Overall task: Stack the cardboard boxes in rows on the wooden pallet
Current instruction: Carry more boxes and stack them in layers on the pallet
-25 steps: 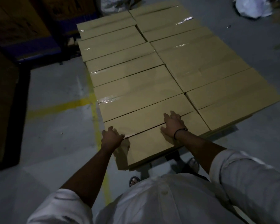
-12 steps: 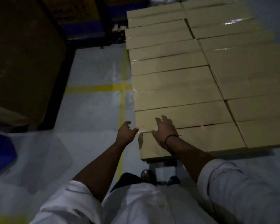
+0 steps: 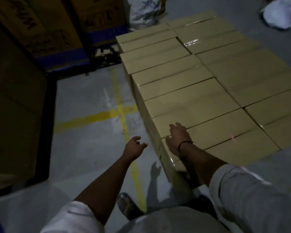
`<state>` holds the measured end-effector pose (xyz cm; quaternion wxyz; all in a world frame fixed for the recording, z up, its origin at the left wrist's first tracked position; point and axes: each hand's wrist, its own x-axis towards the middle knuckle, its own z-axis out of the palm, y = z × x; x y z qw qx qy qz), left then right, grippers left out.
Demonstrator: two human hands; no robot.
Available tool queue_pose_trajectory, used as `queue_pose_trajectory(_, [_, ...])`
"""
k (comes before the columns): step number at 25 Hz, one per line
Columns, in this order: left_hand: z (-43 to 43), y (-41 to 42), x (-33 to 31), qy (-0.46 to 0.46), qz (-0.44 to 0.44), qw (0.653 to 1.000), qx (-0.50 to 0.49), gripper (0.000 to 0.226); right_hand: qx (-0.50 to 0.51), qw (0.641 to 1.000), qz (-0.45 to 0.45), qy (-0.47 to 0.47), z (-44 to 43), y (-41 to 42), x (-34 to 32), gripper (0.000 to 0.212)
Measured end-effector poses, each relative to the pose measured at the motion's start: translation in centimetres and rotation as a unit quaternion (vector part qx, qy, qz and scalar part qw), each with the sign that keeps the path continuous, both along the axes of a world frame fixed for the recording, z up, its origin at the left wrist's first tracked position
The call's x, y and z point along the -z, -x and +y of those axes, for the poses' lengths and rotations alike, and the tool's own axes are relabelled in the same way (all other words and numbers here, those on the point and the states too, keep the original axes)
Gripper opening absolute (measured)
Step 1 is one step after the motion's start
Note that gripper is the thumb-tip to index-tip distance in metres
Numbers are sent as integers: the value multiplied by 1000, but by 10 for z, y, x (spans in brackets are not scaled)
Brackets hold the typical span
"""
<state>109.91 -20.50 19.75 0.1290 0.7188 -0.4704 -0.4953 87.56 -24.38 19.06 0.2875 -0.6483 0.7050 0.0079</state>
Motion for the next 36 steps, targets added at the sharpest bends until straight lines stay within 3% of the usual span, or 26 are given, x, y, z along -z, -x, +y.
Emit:
queue_pose_trajectory(7, [-80,-111,-29,42,-39,995,82,63,79,995,-48,30,-38,-109,-32,71])
queue_pose_trajectory(14, [-175,-126,-33,38,-14,985,168,62,126,988,-44,73,-102,-131,-30,69])
queue_pose_trajectory(23, [-369,-142,-33,36,-52,980,187,54,119,991,-41,42,-268,-155,-13,68])
queue_pose_trajectory(28, [-456,-142,-46,72,-112,960,247,50,121,991,-47,32,-336,-163,-20,66])
queue_pose_trajectory(32, [-517,-148,-48,118,-178,913,347,55,142,989,-40,23,-384,-170,-16,66])
queue_pose_trajectory(36, [-586,-164,-33,121,-192,890,394,57,169,985,-27,6,-428,-178,-3,66])
